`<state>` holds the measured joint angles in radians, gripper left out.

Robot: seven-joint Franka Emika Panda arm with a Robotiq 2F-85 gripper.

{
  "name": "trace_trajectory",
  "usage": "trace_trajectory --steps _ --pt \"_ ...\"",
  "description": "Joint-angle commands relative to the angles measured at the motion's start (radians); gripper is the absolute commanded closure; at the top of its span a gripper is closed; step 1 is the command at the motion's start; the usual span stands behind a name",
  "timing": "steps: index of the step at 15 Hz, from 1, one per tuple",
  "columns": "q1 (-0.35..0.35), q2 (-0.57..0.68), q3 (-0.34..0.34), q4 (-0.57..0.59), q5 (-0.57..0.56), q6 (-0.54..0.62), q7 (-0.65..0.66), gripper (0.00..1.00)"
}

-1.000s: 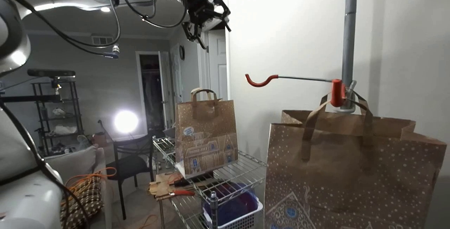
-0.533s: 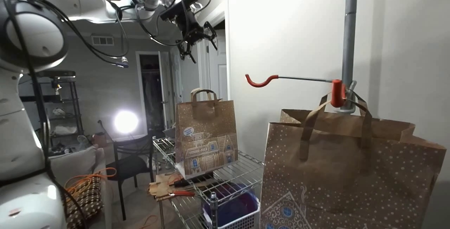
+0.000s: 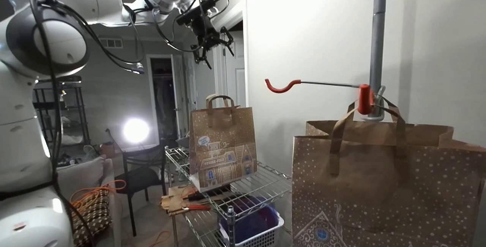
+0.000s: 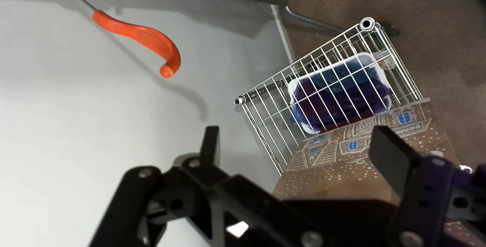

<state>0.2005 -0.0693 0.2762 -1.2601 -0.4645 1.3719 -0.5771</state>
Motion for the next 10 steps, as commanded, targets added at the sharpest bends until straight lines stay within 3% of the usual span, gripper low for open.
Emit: trace_trajectory --steps 1,5,10 --pt "0.004 -0.001 0.0 -0.03 0.042 0.064 0.047 0.0" --pt "0.019 0.134 0.017 -0.023 0.234 0.251 0.234 0.0" --pt "0.033 0.29 0.027 0.028 0.405 0.295 0.412 0.0"
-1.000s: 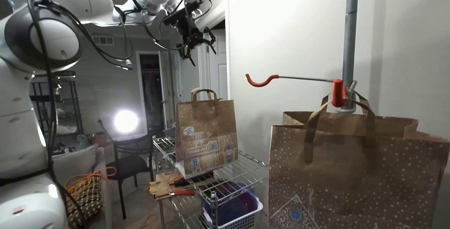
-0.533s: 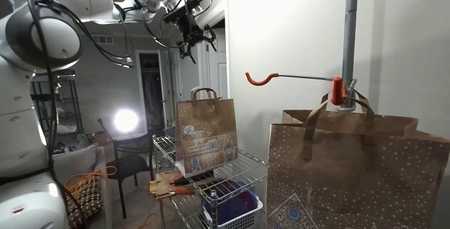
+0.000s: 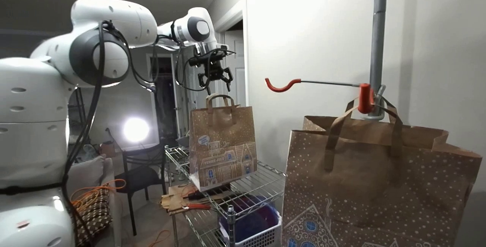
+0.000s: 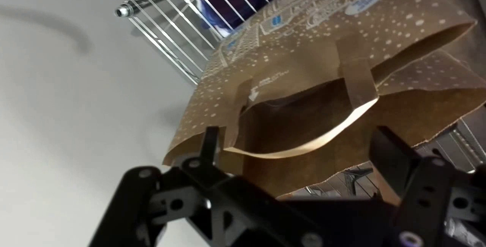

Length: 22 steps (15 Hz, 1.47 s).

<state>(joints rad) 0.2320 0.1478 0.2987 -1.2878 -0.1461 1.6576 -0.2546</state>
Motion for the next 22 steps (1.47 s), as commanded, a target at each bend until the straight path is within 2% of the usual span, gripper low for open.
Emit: trace_trajectory --steps 1,12,16,19,21,22 --pt "0.007 0.098 0.004 0.078 0.101 -0.006 0.142 0.0" --pt "0.062 0.252 -0.002 0.286 0.199 0.003 0.709 0.0" --pt "0.084 0.298 0.002 0.343 0.199 0.014 0.816 0.0" --pt "0.111 0.333 -0.001 0.387 0.17 -0.008 0.845 0.0" --pt "0.126 0.348 -0.007 0.407 0.152 -0.028 0.844 0.26" --pt "0.135 0.353 -0.011 0.416 0.14 -0.044 0.841 0.33"
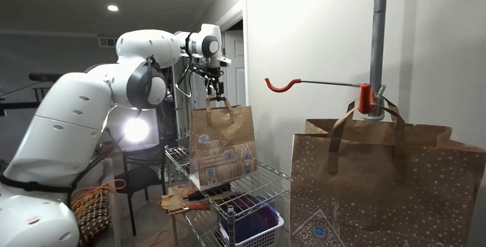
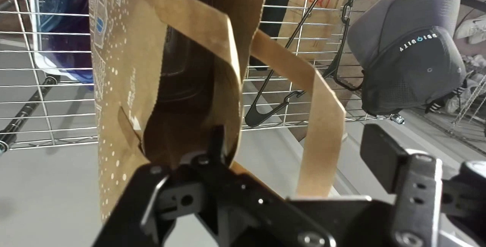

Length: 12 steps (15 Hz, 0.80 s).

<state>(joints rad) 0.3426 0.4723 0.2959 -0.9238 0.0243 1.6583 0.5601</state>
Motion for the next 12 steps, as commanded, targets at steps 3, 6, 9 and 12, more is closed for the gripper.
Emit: trace_trajectory --steps 3,6,9,12 --pt "0.042 0.04 -0.02 0.078 -0.06 -0.097 0.02 0.53" --pt "0.057 0.041 -0.032 0.106 -0.095 -0.158 0.02 0.72" --pt "0.067 0.044 -0.04 0.135 -0.118 -0.201 0.017 0.91" --pt "0.072 0.049 -0.043 0.156 -0.126 -0.229 0.014 0.96"
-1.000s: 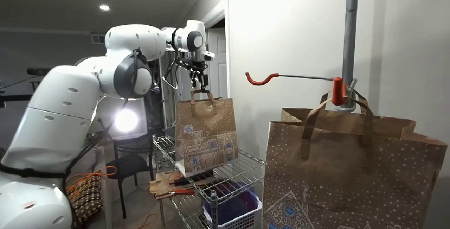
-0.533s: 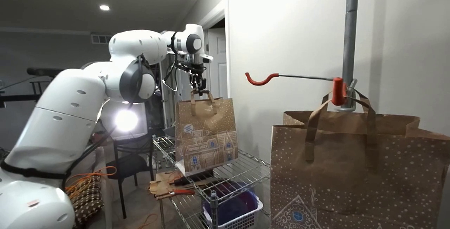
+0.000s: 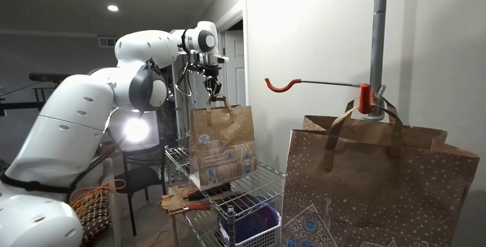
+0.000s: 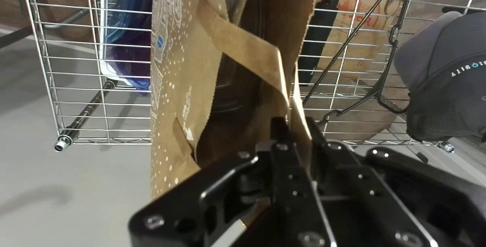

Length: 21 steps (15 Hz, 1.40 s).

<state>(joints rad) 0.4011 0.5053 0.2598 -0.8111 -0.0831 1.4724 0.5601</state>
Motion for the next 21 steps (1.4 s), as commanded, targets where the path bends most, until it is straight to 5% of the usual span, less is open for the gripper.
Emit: trace_trajectory --steps 1,6,11,15,21 --pt "0.014 0.019 -0.006 0.047 -0.017 -0.048 0.012 0.97" --pt "0.021 0.024 -0.013 0.062 -0.03 -0.096 0.001 0.93" --pt "0.039 -0.003 -0.042 0.107 -0.131 -0.323 -0.033 0.94" --pt "0.033 -0.01 -0.027 0.152 -0.162 -0.471 -0.201 0.94" --pt "-0.006 -0.045 -0.032 0.192 -0.219 -0.45 -0.538 0.94"
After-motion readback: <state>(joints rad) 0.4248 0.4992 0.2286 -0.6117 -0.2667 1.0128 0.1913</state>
